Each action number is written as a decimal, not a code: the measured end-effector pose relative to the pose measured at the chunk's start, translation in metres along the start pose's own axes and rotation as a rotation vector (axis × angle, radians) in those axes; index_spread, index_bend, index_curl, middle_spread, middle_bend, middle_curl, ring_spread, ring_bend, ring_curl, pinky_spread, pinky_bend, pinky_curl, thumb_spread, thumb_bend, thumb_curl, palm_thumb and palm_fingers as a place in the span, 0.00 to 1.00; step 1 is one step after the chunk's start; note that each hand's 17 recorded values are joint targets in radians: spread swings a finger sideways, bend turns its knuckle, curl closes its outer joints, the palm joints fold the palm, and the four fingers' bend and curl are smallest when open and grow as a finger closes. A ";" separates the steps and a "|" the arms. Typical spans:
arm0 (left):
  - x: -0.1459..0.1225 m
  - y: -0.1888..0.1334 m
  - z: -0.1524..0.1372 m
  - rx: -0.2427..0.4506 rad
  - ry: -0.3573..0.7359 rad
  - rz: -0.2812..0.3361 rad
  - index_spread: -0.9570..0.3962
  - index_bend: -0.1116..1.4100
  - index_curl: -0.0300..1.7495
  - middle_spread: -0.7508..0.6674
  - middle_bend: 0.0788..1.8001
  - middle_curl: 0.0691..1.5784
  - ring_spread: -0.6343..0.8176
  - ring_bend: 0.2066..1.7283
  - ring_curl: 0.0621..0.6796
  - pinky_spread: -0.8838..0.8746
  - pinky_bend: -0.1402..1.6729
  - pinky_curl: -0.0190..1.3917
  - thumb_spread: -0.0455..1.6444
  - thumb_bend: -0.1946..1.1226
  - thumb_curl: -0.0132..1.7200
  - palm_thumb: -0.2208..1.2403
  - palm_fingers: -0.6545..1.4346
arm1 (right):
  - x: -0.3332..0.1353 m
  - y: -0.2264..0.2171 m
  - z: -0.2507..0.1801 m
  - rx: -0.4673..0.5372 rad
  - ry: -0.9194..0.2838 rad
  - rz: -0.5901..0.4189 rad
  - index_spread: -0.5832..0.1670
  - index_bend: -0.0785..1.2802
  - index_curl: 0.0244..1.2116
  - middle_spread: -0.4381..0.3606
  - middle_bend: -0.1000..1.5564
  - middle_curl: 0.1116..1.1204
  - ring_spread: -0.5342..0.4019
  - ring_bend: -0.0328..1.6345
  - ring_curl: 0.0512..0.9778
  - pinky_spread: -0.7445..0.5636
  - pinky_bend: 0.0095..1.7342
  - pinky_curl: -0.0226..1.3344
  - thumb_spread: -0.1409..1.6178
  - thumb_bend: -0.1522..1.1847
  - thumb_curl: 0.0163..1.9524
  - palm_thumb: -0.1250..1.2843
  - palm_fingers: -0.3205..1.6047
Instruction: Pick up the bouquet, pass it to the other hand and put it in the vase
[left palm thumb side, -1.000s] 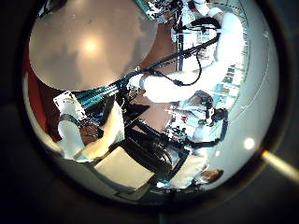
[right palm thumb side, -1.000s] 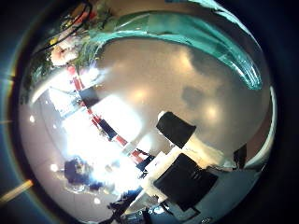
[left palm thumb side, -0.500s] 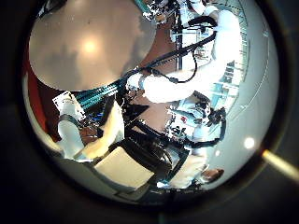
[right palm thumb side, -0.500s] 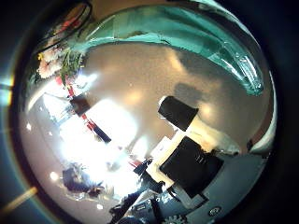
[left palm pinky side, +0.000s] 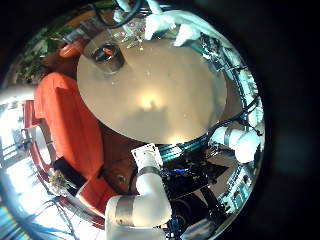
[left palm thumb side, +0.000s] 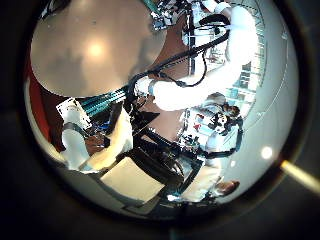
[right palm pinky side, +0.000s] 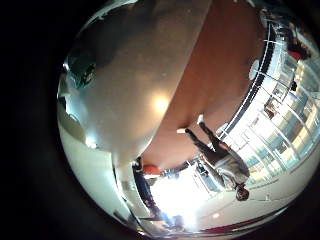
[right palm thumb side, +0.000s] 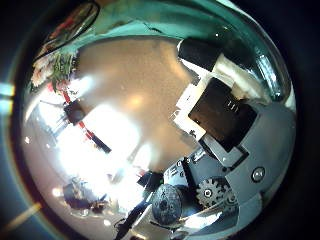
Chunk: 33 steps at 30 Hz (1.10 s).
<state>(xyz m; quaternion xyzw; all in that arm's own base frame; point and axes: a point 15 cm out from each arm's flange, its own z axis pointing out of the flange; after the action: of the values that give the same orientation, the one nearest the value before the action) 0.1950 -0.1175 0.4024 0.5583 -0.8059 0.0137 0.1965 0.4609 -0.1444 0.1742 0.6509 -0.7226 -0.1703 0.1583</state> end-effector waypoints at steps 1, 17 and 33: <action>0.000 0.000 0.000 0.000 0.000 0.000 0.84 0.19 0.21 0.87 0.06 0.15 0.84 0.17 0.24 0.81 0.19 0.24 0.67 0.13 0.24 0.52 0.34 | 0.001 -0.001 -0.006 0.028 -0.001 0.003 0.19 0.67 0.64 0.19 0.66 0.71 0.28 0.76 0.56 0.33 0.72 0.38 0.63 0.16 0.25 0.75 0.82; 0.005 -0.015 -0.003 -0.006 0.073 0.030 0.83 0.19 0.21 0.87 0.06 0.15 0.84 0.17 0.24 0.80 0.18 0.24 0.67 0.13 0.24 0.52 0.35 | -0.012 0.079 -0.143 0.640 -0.212 -0.028 0.38 0.88 0.77 0.31 0.83 0.81 0.34 0.87 0.72 0.42 0.80 0.52 0.59 0.23 0.39 0.92 0.75; 0.028 -0.041 -0.022 0.086 0.271 0.050 0.83 0.19 0.21 0.83 0.07 0.17 0.81 0.18 0.24 0.79 0.18 0.23 0.68 0.11 0.22 0.42 0.38 | -0.045 0.238 -0.266 0.926 -0.943 -0.243 0.46 0.91 0.76 0.36 0.86 0.76 0.36 0.88 0.74 0.43 0.76 0.59 0.55 0.21 0.51 0.89 0.75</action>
<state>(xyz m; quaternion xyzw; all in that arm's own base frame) 0.2301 -0.1531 0.4238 0.5392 -0.7842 0.1285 0.2789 0.3739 -0.0881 0.5190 0.5844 -0.6344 -0.1254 -0.4903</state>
